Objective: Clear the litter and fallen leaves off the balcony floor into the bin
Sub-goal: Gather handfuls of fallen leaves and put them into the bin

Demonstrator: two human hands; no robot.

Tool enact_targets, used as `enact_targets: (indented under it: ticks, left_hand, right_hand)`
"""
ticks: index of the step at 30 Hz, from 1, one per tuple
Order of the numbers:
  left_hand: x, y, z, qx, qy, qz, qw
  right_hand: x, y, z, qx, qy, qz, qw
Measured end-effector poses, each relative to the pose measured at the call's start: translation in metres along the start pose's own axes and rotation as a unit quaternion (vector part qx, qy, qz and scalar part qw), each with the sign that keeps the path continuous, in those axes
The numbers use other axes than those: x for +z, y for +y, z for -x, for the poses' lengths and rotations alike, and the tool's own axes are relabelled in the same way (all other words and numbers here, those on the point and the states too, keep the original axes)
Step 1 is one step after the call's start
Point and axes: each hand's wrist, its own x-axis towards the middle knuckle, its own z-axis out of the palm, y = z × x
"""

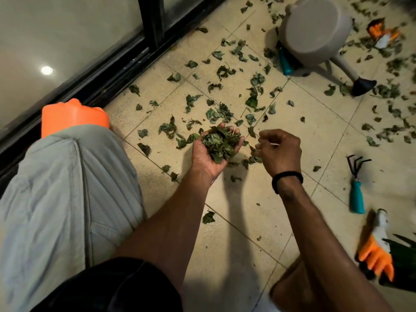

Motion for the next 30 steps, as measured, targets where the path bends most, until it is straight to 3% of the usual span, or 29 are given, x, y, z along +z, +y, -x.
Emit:
enact_targets:
  ticks: [3, 5, 8, 11, 14, 16, 20, 23, 25, 26, 30]
  left_hand:
    - [-0.005, 0.01, 0.005, 0.01, -0.007, 0.012, 1.0]
    - [-0.01, 0.019, 0.008, 0.012, -0.012, 0.015, 1.0]
    - [-0.015, 0.028, 0.012, 0.021, -0.006, 0.011, 1.0]
    - [-0.02, 0.036, 0.015, 0.036, -0.017, 0.014, 0.999]
    - [-0.022, 0.043, 0.014, 0.048, -0.008, 0.001, 0.999]
    - [-0.022, 0.044, 0.014, 0.055, -0.012, 0.002, 0.998]
    - [-0.021, 0.041, 0.012, 0.046, -0.009, 0.005, 0.999]
    - [-0.021, 0.037, 0.013, 0.038, -0.012, 0.003, 0.999]
    - [-0.019, 0.033, 0.013, 0.032, -0.018, -0.002, 0.999]
    - [-0.018, 0.03, 0.012, 0.03, -0.018, -0.007, 0.999]
    - [-0.014, 0.015, 0.006, 0.009, -0.009, -0.017, 1.0]
  right_hand:
    - [0.023, 0.051, 0.001, 0.072, -0.093, 0.072, 0.99]
    - [0.042, 0.075, 0.017, 0.025, -0.183, 0.178, 0.967]
    - [0.059, 0.091, 0.043, -0.06, -0.254, 0.273, 0.926]
    - [0.064, 0.092, 0.065, -0.135, -0.28, 0.296, 0.903]
    - [0.065, 0.099, 0.085, -0.251, -0.312, 0.368, 0.839]
    - [0.068, 0.11, 0.094, -0.284, -0.339, 0.388, 0.809]
    - [0.067, 0.137, 0.115, -0.327, -0.337, 0.368, 0.803]
    - [0.063, 0.142, 0.119, -0.363, -0.353, 0.373, 0.778]
    - [0.061, 0.143, 0.111, -0.36, -0.324, 0.385, 0.786]
    - [0.06, 0.143, 0.106, -0.317, -0.323, 0.369, 0.812]
    - [0.041, 0.124, 0.068, -0.085, -0.126, 0.181, 0.972]
